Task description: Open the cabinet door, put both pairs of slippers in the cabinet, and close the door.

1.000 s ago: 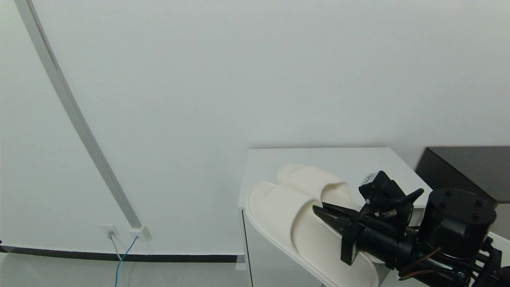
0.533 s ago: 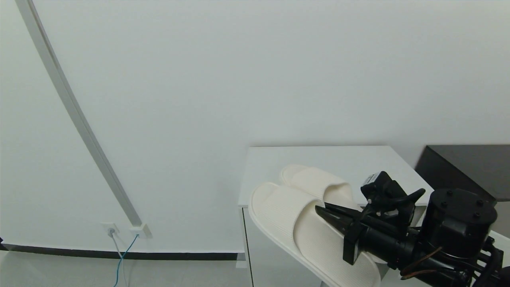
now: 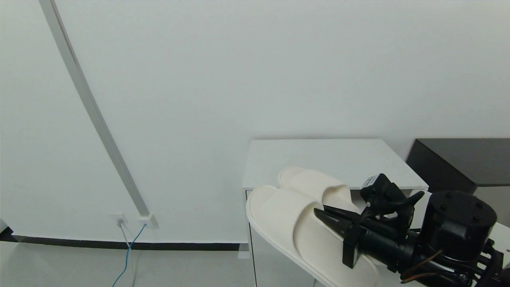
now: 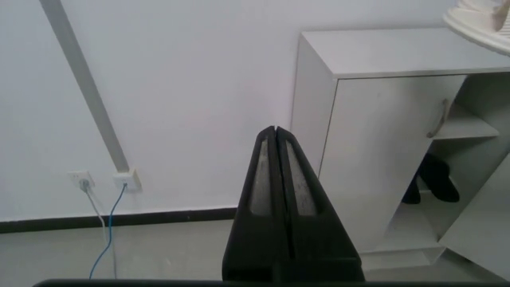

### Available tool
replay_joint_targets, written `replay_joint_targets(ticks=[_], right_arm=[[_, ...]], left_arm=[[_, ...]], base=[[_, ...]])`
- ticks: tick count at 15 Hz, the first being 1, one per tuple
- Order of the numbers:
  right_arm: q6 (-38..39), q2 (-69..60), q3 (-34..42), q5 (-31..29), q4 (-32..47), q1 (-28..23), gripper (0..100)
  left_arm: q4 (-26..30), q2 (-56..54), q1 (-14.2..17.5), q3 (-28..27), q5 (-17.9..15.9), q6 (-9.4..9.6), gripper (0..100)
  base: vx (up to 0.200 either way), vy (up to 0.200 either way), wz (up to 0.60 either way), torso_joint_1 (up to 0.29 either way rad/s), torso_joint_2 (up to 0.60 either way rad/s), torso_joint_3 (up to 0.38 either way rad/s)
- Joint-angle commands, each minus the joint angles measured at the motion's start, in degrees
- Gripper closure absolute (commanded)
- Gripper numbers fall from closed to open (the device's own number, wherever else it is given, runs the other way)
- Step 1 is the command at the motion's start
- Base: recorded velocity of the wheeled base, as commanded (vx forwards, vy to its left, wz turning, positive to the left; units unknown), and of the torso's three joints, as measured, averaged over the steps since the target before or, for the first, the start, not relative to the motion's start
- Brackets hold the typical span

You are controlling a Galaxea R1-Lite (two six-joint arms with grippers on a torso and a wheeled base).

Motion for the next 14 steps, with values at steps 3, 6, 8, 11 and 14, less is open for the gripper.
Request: replay_joint_targets(ticks=[3, 6, 8, 11, 14], right_arm=[[0.0, 0.3, 0.2, -0.1, -0.3, 0.1, 100], [0.0, 0.1, 0.4, -0.1, -0.4, 0.1, 100], [0.0, 0.1, 0.5, -0.1, -0.4, 0.1, 100], [0.0, 0.2, 0.6, -0.1, -0.3, 0.1, 100], [0.0, 0.2, 0.6, -0.1, 0.0, 0.1, 100]], left_arm=[[0.0, 0.0, 0.0, 0.0, 0.0, -0.01, 100], [0.0, 0.0, 0.0, 0.0, 0.0, -0.01, 100], [0.0, 0.0, 0.0, 0.0, 0.0, -0.01, 100], [0.0, 0.0, 0.0, 0.0, 0.0, 0.08, 100], [0.0, 0.0, 0.0, 0.0, 0.0, 0.08, 100]], base=[[0.000, 0.000, 0.00, 0.000, 0.00, 0.000], [0.000, -0.200, 0.00, 0.004, 0.00, 0.002], [0.000, -0.200, 0.00, 0.000, 0.00, 0.000], [0.000, -0.200, 0.00, 0.002, 0.01, 0.002], [0.000, -0.200, 0.00, 0.002, 0.00, 0.004]])
